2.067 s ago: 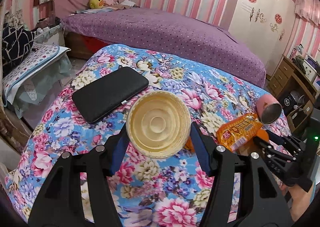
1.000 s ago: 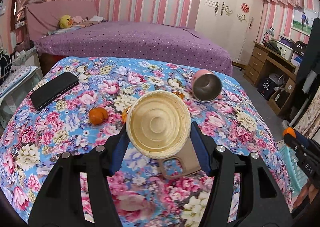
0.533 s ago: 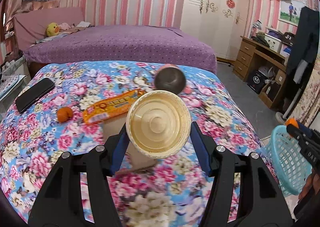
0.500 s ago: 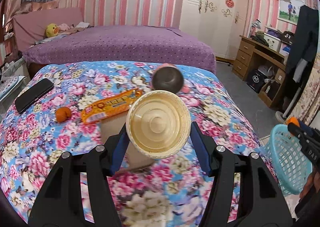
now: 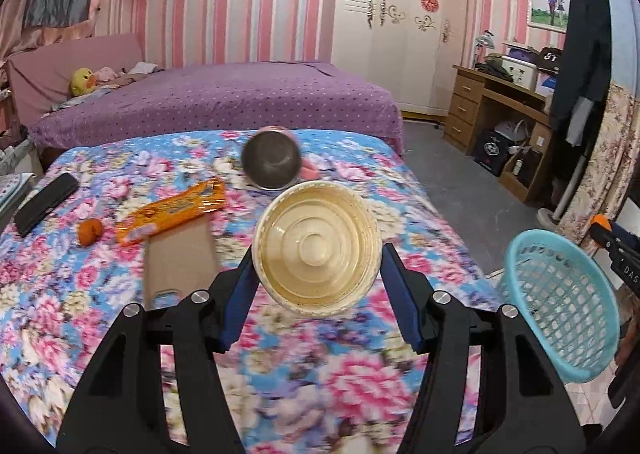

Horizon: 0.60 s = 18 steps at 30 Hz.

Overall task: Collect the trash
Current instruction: 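Carry the lid and orange ball with both grippers over the blue basket, then open the left gripper to drop the lid while the right gripper releases the ball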

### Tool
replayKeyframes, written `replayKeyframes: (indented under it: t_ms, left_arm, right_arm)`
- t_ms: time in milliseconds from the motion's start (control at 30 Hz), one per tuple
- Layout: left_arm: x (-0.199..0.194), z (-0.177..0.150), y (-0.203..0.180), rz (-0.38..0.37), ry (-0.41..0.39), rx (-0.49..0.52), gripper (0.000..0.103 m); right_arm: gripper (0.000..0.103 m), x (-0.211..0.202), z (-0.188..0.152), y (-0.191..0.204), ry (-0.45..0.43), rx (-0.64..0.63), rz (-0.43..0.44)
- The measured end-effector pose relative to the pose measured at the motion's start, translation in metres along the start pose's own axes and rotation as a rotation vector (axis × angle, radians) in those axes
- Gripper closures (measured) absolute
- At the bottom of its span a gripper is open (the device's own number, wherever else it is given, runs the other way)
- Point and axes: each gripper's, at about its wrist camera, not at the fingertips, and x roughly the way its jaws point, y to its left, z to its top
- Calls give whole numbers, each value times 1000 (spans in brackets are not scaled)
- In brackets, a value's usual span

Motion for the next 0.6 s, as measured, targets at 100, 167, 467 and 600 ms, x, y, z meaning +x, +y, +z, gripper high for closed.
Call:
replayKeyframes:
  t_ms: [100, 167, 467, 600]
  left_arm:
    - [1, 0, -21, -35, -5, 27, 44]
    - [1, -2, -39, -59, -9, 56, 44]
    - [9, -16, -130, -197, 29, 131, 44]
    - [15, -25, -169, -253, 49, 162, 44]
  right_arm:
    - [62, 0, -5, -18, 5, 34, -15]
    - [62, -1, -7, -29, 3, 52, -22]
    - [62, -1, -19, -66, 25, 102, -58]
    - [62, -2, -20, -78, 19, 130, -69]
